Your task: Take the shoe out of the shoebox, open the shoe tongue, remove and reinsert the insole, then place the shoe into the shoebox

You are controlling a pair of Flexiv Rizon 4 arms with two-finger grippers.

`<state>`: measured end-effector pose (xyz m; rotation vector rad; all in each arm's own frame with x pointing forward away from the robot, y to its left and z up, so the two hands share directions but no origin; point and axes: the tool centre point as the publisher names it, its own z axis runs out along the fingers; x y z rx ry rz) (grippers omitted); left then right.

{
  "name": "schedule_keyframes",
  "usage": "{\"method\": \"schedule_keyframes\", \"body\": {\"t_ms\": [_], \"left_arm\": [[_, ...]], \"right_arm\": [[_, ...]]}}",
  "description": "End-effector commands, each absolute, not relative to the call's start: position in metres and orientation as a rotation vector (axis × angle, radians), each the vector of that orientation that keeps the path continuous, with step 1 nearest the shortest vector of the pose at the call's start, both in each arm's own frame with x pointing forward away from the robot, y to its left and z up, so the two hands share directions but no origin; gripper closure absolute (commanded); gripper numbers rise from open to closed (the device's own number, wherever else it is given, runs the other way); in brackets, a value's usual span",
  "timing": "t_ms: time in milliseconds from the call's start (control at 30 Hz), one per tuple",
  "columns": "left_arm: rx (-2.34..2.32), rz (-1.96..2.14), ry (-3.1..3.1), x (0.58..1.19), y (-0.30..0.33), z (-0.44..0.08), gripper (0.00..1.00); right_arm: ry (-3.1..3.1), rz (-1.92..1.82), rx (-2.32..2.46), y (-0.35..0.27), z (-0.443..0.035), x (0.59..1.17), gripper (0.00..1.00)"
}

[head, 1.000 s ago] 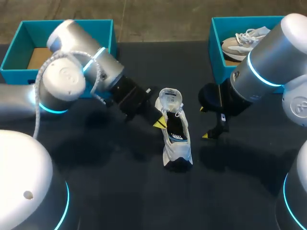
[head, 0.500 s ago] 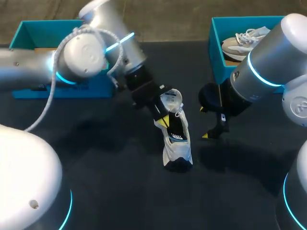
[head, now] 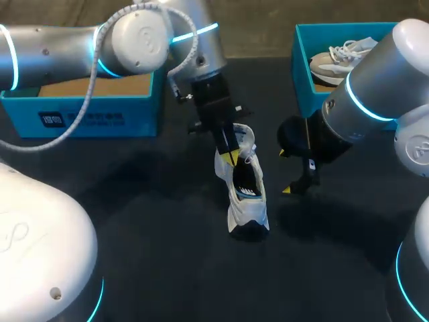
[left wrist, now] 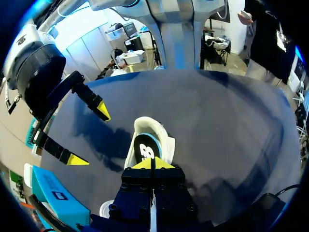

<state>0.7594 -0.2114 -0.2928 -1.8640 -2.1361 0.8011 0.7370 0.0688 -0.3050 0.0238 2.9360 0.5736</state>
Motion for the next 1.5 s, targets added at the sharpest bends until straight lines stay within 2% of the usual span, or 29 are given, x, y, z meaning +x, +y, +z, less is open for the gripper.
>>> {"method": "schedule_keyframes", "body": {"t_ms": [33, 300, 600, 1500], "left_arm": [[-1.862, 0.736, -2.100, 0.762, -0.214, -0.292, 1.00], [-1.862, 0.736, -2.100, 0.762, -0.214, -0.292, 1.00], [-1.892, 0.546, -2.113, 0.758, -0.220, -0.306, 1.00], [-1.964, 0.517, -2.125, 0.730, -0.242, -0.375, 1.00]], "right_arm": [[2.935, 0.572, 0.024, 0.069, -0.306, 0.737, 0.00], [2.935, 0.572, 0.024, 0.069, -0.306, 0.737, 0.00], [2.935, 0.572, 0.024, 0.069, -0.306, 0.737, 0.00], [2.935, 0.572, 0.024, 0.069, -0.306, 0.737, 0.00]]}}
